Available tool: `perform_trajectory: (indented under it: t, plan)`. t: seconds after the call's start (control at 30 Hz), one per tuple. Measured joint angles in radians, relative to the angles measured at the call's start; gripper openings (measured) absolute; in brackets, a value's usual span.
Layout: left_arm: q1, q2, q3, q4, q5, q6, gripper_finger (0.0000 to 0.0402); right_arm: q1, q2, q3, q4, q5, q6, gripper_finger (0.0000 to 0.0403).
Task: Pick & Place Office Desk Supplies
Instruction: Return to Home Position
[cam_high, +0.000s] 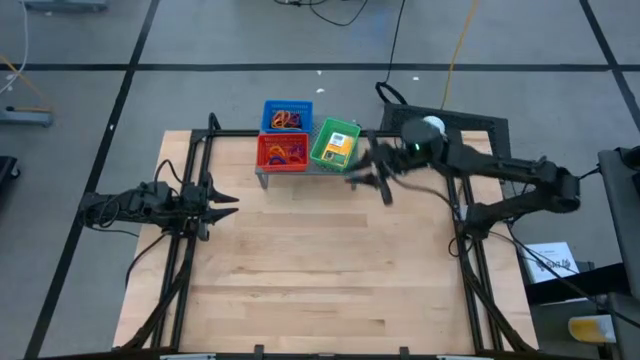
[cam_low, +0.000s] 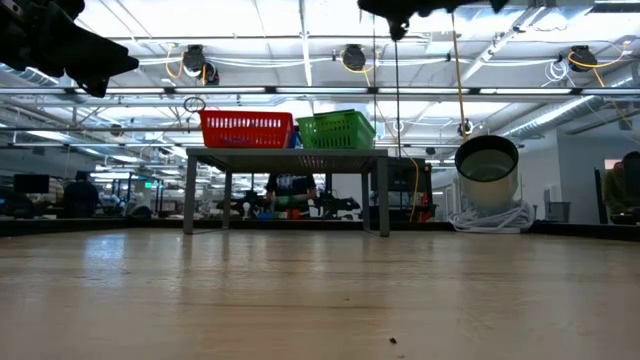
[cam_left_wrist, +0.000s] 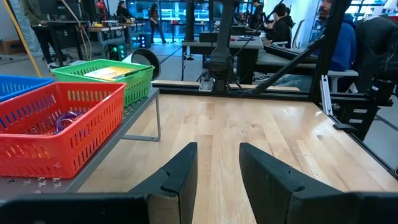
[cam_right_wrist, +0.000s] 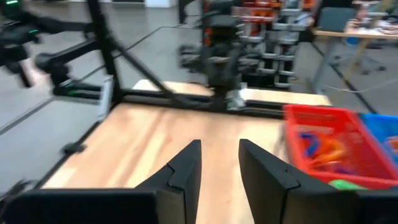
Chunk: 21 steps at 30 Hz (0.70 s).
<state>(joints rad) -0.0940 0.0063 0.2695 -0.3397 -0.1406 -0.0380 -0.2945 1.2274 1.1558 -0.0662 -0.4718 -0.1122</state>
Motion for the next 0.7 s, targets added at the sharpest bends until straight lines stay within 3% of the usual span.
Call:
perform_trajectory:
  t: [0.1, 0.37, 0.7]
  plan:
    - [0.0, 0.0, 0.0, 0.0, 0.0, 0.0, 0.0129, 0.064, -0.073, -0.115, 0.045, 0.023, 0.004, 0.0091]
    - [0.0, 0.0, 0.0, 0.0, 0.0, 0.0, 0.0129, 0.195, -0.291, -0.405, 0.168, 0.231, -0.08, 0.0082]
    - [0.0, 0.0, 0.0, 0.0, 0.0, 0.0, 0.0129, 0.228, -0.609, -0.661, 0.166, 0.236, -0.049, 0.0075]
